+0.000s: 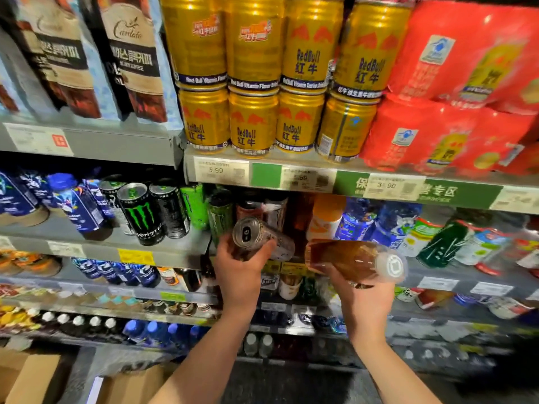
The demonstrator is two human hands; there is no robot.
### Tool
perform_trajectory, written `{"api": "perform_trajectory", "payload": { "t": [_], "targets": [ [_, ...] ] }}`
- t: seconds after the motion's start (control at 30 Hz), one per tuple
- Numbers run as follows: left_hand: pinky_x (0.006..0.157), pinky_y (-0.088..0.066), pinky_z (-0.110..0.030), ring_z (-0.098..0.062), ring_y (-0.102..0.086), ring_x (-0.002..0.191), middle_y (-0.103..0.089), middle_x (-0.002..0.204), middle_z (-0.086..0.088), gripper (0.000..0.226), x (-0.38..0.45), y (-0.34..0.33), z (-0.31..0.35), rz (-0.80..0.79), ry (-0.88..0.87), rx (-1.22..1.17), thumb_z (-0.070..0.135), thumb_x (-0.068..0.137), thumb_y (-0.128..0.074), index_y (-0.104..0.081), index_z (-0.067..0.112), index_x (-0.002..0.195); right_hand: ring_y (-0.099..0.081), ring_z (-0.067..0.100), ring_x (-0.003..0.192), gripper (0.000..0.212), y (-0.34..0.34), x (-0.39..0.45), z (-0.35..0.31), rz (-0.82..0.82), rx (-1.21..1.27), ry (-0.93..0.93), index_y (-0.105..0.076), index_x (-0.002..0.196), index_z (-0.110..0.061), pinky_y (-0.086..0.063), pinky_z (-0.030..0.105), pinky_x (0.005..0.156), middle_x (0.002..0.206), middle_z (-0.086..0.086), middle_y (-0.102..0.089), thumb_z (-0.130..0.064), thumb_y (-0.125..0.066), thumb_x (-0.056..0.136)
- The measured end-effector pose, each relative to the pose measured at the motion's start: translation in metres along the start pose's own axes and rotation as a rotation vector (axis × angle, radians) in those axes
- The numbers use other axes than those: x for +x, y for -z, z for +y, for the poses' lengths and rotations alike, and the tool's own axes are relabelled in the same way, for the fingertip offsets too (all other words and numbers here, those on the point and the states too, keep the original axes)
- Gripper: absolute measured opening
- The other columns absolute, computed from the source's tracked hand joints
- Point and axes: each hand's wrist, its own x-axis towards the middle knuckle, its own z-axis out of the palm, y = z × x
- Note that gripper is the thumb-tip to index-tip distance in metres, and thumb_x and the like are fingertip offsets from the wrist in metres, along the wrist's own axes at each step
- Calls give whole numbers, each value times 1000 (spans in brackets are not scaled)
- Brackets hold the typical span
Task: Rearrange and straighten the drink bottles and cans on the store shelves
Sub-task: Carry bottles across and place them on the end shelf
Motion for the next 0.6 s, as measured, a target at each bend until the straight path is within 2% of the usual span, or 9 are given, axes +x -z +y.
{"api": "perform_trajectory", "payload": {
  "t": [0.1, 0.17, 0.23, 0.27, 0.37, 0.43, 0.47, 0.53, 0.6],
  "targets": [
    [96, -56, -36, -11, -70, 103, -73, 111, 1, 64, -2, -27, -4, 33, -24, 17, 26, 67, -93, -65, 14, 123, -71, -2, 81, 48, 29, 0, -9, -35, -41, 44, -70, 97, -18, -57, 24, 83, 84, -16, -76, -32, -89, 55],
    [95, -55, -24, -11, -67, 108, -71, 118, 4, 69, -7, -46, -5, 46, -37, 6, 23, 68, -92, -62, 15, 130, -69, -5, 76, 34, 47, 0, -12, -76, -92, 83, -69, 88, -23, -56, 24, 82, 80, -21, -74, -29, -88, 61],
    [83, -52, -8, -8, -67, 103, -71, 113, 7, 63, -10, -62, -8, 74, -64, 41, 21, 71, -90, -64, 18, 128, -72, 6, 86, 40, 65, 4, -10, -73, -137, 139, -70, 91, -25, -55, 27, 88, 86, -13, -76, -35, -92, 59],
    [78, -52, -8, -9, -68, 98, -73, 108, 6, 55, -10, -69, -9, 84, -82, 70, 18, 72, -89, -67, 19, 123, -72, 12, 91, 46, 73, 9, -7, -63, -168, 149, -70, 93, -26, -54, 32, 91, 90, -9, -76, -37, -95, 56],
    [75, -54, -27, -19, -70, 91, -72, 95, 3, 38, -2, -85, -19, 84, -118, 189, 17, 75, -85, -70, 20, 110, -71, 15, 94, 46, 92, 23, -1, -93, -166, 126, -71, 95, -20, -55, 39, 91, 94, -3, -75, -38, -94, 58],
    [76, -53, -37, -33, -66, 91, -69, 94, -6, 48, 1, -95, -23, 127, -132, 285, 37, 68, -86, -69, 21, 110, -71, 11, 93, 57, 101, 30, -2, -115, -131, 110, -71, 97, -18, -55, 32, 88, 94, -5, -75, -53, -87, 55],
    [77, -52, -39, -36, -64, 90, -68, 95, -12, 58, 1, -100, -24, 157, -142, 346, 44, 65, -86, -68, 14, 112, -70, 7, 90, 56, 105, 33, -4, -130, -113, 110, -71, 97, -19, -55, 28, 85, 93, -7, -75, -54, -85, 55],
    [72, -42, -23, -27, -59, 82, -64, 92, -13, 61, -1, -108, -18, 200, -135, 412, 37, 67, -89, -63, 5, 112, -69, -1, 84, 37, 113, 40, -2, -165, -107, 134, -72, 92, -28, -54, 20, 79, 86, -12, -75, -38, -90, 61],
    [68, -41, -18, -18, -56, 76, -61, 88, -5, 58, -3, -115, -11, 204, -163, 410, 27, 68, -90, -54, 16, 112, -69, 1, 85, 39, 120, 45, -5, -210, -91, 162, -71, 90, -46, -53, 18, 79, 88, -18, -74, -24, -92, 66]
  ]
}}
